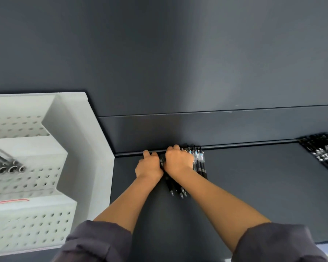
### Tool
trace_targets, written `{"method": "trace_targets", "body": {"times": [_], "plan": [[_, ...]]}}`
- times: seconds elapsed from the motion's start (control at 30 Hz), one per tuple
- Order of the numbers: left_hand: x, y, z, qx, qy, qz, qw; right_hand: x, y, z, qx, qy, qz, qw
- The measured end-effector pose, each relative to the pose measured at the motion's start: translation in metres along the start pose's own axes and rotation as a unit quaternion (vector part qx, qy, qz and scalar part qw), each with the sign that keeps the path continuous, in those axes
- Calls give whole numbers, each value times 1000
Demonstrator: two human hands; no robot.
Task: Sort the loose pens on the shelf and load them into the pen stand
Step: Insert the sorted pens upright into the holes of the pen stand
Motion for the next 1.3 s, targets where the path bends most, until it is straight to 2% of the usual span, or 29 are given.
{"method": "trace_targets", "body": {"times": [0.17,0.27,0.37,0.47,0.57,0.7,0.83,0.97,1.03,1.3], "plan": [[1,3,5,8,-28,-18,999,1,6,-4,-80,-26,30,996],[-1,7,14,107,-34,-35,993,3,14,-14,-174,-51,49,982],[5,12,20,240,-40,-58,968,6,21,-22,-297,-45,63,952],[22,20,17,367,-51,-84,925,16,30,-23,-372,0,59,926],[41,29,10,415,-72,-143,896,30,42,-23,-424,20,43,905],[65,40,4,420,-87,-172,887,45,55,-19,-442,35,31,896],[116,64,8,404,-78,-225,883,79,79,2,-443,104,2,890],[154,95,25,312,-73,-294,901,109,104,31,-459,154,-22,875],[169,111,33,287,-70,-324,899,123,118,45,-466,178,-33,866],[208,203,86,206,-64,-461,861,138,176,98,-556,227,-38,799]]}}
Point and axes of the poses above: each hand's wrist, its own x-axis away from the middle knuckle, its own y-axis out of the back of the hand, z = x × y, the point moved 3 cm from there along -x, towards the middle knuckle, and after that the axes turned 7 degrees about -y, right-handed, at the moved point
